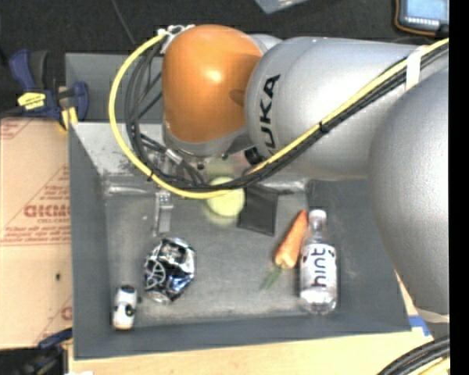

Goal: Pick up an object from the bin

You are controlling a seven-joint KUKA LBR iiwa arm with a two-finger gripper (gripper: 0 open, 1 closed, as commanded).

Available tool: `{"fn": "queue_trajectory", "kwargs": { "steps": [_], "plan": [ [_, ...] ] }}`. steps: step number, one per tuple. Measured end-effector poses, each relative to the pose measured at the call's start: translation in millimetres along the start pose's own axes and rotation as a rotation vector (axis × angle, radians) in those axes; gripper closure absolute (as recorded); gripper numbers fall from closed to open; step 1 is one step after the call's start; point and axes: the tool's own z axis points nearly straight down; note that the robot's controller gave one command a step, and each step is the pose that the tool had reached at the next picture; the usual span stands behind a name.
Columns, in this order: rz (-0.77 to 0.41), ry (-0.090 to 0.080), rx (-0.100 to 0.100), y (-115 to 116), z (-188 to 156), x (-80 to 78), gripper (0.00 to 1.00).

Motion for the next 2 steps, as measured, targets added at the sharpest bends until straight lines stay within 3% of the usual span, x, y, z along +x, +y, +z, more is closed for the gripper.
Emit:
{"fn": "queue_trajectory", "kwargs": {
  "steps": [1,2],
  "plan": [
    [0.005,-0.007,-0.001,-1.4,-5.1,-1.2,0.0],
    [-0.086,-0.009,-0.001,-22.1,40.5,10.5,0.0]
  ]
}}
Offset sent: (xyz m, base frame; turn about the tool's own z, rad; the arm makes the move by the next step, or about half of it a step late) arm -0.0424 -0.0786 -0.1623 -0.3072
